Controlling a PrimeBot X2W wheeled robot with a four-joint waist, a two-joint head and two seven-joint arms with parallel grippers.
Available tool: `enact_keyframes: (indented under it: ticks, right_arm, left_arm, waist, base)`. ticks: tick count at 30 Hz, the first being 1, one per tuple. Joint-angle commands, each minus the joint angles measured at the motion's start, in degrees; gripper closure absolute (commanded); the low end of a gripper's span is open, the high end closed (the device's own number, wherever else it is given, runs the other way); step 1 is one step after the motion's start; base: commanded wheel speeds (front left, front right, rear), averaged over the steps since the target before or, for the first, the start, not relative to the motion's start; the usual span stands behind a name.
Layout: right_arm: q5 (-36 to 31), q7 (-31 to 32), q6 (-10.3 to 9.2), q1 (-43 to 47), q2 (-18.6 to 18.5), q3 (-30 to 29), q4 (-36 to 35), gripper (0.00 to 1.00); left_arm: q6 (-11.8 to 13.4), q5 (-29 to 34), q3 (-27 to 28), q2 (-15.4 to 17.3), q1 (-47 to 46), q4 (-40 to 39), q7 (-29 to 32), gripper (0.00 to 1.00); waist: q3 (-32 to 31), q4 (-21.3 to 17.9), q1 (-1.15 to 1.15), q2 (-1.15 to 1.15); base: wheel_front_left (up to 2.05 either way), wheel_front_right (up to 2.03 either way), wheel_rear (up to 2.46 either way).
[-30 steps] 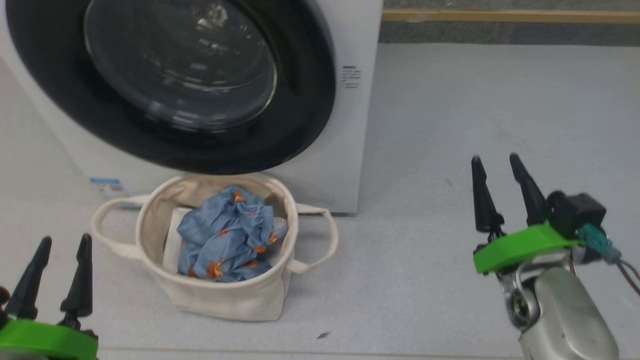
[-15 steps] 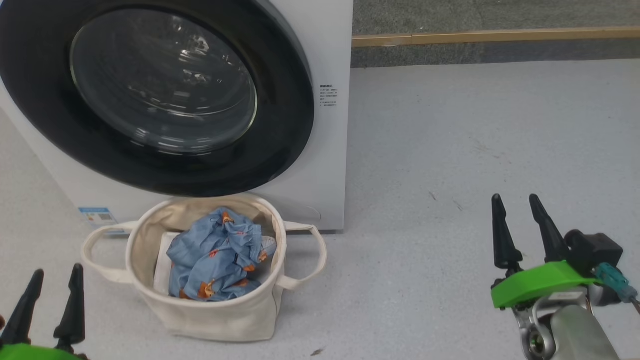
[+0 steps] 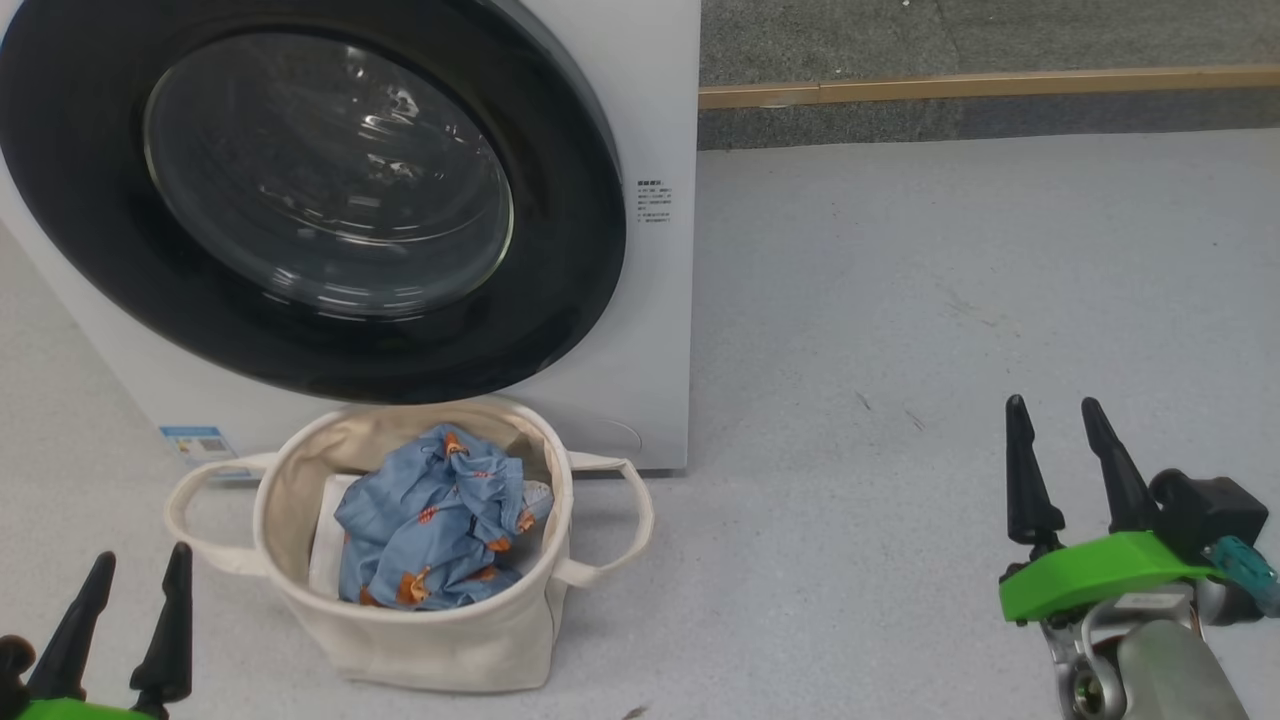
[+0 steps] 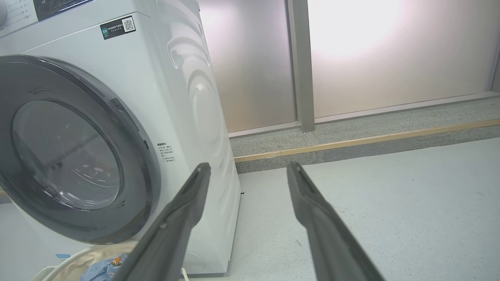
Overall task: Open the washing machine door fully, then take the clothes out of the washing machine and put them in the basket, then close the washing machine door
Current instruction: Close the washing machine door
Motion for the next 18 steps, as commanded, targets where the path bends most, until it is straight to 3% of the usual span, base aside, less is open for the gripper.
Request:
enact_keyframes:
  ticks: [1,18]
  right_arm:
    - [-0.4,-0.7,-0.01,-0.8,0.3,1.1,-2.2,0.0]
    - [-0.9,-0.7,-0.01,-0.3,0.6,0.9,-2.2,0.0]
  left_arm:
    - [-0.3,-0.4,2.4,2.4,-2.0,-1.7,-0.7,0.0]
    - [-0.3,-0.9,2.5,2.5,-2.1,-1.2,-0.7,0.0]
  waist:
    - [0.0,0.1,0.0,0.0]
    - [-0.1,0.6,0.0,0.0]
  base:
    - [0.0,0.0,0.0]
    - [0.0,0.0,0.0]
